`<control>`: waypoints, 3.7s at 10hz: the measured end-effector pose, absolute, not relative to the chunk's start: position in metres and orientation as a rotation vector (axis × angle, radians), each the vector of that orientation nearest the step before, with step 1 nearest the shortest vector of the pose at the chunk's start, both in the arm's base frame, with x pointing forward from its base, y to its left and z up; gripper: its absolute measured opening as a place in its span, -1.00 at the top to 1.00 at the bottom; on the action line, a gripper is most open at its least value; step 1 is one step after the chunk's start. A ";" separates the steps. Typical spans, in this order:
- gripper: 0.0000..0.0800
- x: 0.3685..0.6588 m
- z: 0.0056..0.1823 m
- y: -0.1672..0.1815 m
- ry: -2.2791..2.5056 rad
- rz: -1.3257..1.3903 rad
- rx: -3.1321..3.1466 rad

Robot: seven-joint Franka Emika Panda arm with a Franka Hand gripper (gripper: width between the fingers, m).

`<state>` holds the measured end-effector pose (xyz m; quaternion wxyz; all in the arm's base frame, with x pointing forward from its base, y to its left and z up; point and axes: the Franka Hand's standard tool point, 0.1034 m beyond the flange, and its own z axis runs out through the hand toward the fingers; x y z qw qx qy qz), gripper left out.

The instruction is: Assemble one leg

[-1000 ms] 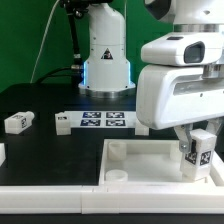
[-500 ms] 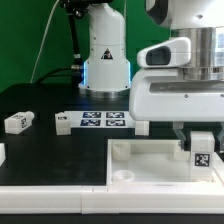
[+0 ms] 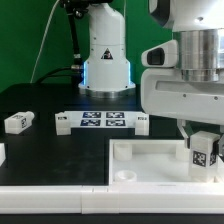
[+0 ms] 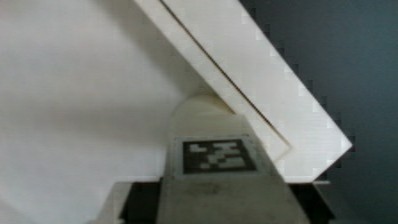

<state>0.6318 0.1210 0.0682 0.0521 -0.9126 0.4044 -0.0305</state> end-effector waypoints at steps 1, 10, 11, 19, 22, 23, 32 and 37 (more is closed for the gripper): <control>0.27 0.632 0.068 0.120 1.286 -0.083 -2.737; -0.62 0.632 0.069 0.126 0.552 -0.122 -2.997; -0.62 0.633 0.071 0.126 0.359 -0.127 -3.037; -0.35 0.638 0.076 0.120 -0.420 -0.144 -3.072; 0.27 0.637 0.076 0.120 -0.396 -0.144 -3.074; 0.27 0.637 0.076 0.120 -0.367 -0.144 -3.075; 0.27 0.637 0.075 0.113 1.178 -0.084 -2.814; -0.01 0.637 0.075 0.114 1.380 -0.064 -2.707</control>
Offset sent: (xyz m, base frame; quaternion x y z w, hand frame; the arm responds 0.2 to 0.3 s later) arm 0.0000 0.0000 0.0000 0.0000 0.0000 -0.0799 0.9968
